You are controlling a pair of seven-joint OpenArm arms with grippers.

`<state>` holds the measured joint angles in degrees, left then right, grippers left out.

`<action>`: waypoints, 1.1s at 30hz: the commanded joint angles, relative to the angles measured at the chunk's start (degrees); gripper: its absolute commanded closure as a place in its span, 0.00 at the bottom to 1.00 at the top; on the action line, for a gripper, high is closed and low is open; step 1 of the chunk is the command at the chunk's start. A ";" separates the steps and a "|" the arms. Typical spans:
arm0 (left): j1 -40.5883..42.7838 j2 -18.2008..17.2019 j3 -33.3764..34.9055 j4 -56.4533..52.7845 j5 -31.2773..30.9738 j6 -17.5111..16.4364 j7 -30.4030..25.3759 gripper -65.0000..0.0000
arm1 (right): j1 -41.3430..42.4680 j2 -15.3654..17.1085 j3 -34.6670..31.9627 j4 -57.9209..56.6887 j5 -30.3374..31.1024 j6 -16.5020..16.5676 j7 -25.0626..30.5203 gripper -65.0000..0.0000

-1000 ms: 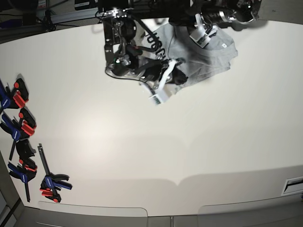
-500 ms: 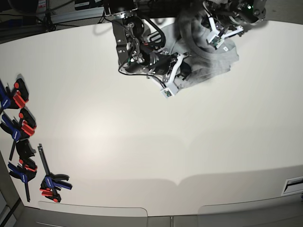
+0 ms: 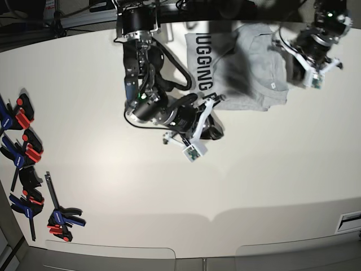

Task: Fold the T-shirt properly
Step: 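Carry the folded shirt with the right gripper toward the clamps and lower it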

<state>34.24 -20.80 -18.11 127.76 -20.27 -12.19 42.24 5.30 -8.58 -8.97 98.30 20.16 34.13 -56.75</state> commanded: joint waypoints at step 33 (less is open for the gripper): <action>1.99 0.00 -17.20 3.85 -4.17 0.22 -0.07 1.00 | 12.94 8.02 16.13 -44.41 -23.23 -20.26 0.52 1.00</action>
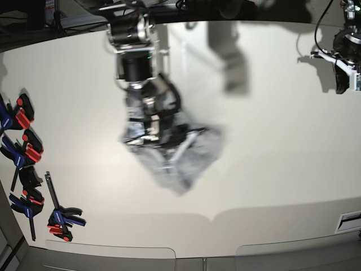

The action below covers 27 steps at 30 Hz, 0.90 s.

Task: Fold the T-shirt properly
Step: 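Carry the folded shirt with the right gripper toward the clamps and lower it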

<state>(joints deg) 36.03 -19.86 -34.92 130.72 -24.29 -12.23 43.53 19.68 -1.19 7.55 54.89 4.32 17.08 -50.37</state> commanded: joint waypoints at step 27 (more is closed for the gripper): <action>0.17 -0.96 -0.39 0.90 -5.38 -1.31 -0.96 1.00 | -17.97 17.11 35.41 10.32 19.21 5.16 -13.14 1.00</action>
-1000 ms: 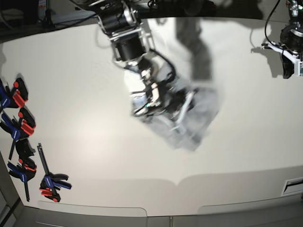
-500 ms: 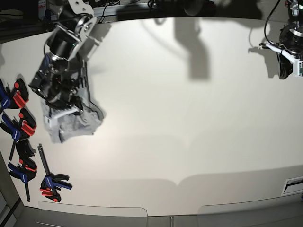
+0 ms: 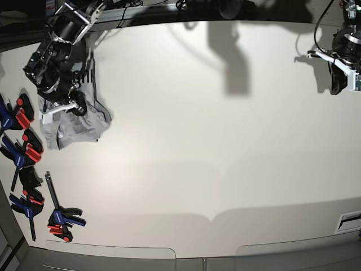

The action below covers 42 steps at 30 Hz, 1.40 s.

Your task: Fold the T-shirt properly

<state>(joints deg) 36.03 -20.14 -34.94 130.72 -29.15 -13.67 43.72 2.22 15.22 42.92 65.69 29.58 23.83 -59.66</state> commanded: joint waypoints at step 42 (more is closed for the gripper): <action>17.66 -11.61 39.54 -76.04 7.85 -17.97 -46.75 1.00 | -45.42 13.38 -41.18 -25.73 -10.12 1.46 38.25 1.00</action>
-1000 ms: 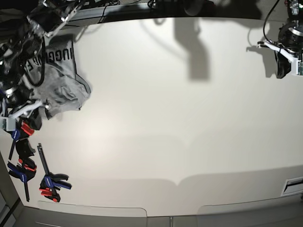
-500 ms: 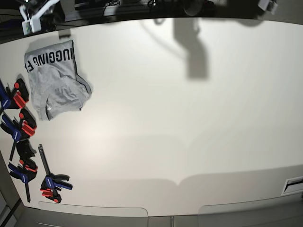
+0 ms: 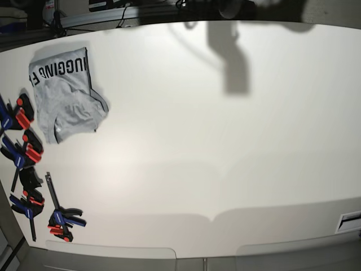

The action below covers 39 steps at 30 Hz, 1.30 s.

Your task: Fold the T-shirt properly

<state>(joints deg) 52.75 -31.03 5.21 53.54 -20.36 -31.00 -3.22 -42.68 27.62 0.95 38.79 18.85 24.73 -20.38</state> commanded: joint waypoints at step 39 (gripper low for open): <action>-36.41 18.97 14.34 -35.39 5.31 20.52 -34.53 1.00 | 38.01 -16.63 -27.17 -30.75 18.86 -19.26 15.17 1.00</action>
<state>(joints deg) 15.66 -11.88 19.51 18.02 -14.98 -10.50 -37.74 -4.75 10.74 -26.22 7.88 37.60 5.54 -5.30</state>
